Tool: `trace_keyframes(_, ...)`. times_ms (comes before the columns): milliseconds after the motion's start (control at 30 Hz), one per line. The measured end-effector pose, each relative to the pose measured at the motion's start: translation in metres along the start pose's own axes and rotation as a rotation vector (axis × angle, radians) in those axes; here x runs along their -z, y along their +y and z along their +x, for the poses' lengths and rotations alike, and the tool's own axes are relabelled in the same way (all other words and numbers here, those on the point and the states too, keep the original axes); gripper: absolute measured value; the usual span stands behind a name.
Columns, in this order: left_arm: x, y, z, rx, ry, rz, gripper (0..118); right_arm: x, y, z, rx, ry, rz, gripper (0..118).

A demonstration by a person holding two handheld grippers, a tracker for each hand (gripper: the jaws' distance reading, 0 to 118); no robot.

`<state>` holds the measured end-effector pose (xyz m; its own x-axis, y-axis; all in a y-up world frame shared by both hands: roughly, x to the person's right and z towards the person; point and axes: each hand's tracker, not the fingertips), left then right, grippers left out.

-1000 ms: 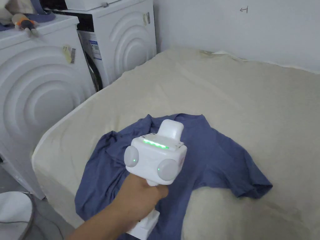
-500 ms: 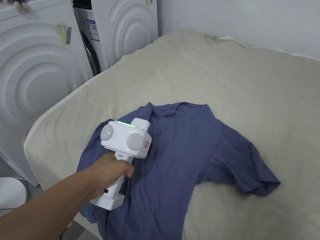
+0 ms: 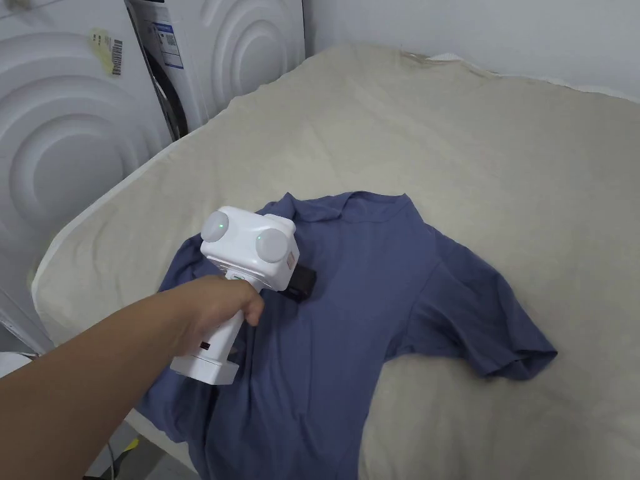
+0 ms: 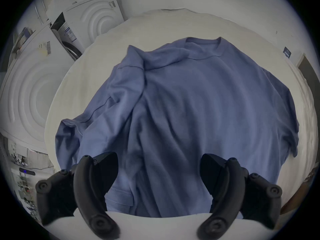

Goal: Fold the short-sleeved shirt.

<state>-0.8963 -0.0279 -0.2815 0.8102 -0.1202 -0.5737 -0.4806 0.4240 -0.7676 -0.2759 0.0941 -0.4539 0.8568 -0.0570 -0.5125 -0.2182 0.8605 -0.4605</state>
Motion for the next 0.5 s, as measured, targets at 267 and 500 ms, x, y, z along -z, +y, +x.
trace_keyframes(267, 0.009, -0.005, -0.004, -0.073, -0.034, -0.038, 109, 0.008, -0.006, -0.004, 0.008, 0.023, -0.008, 0)
trace_keyframes(500, 0.013, 0.006, -0.013, -0.055, -0.063, -0.044, 62, 0.008, -0.005, -0.007, 0.014, 0.042, 0.000, 0)
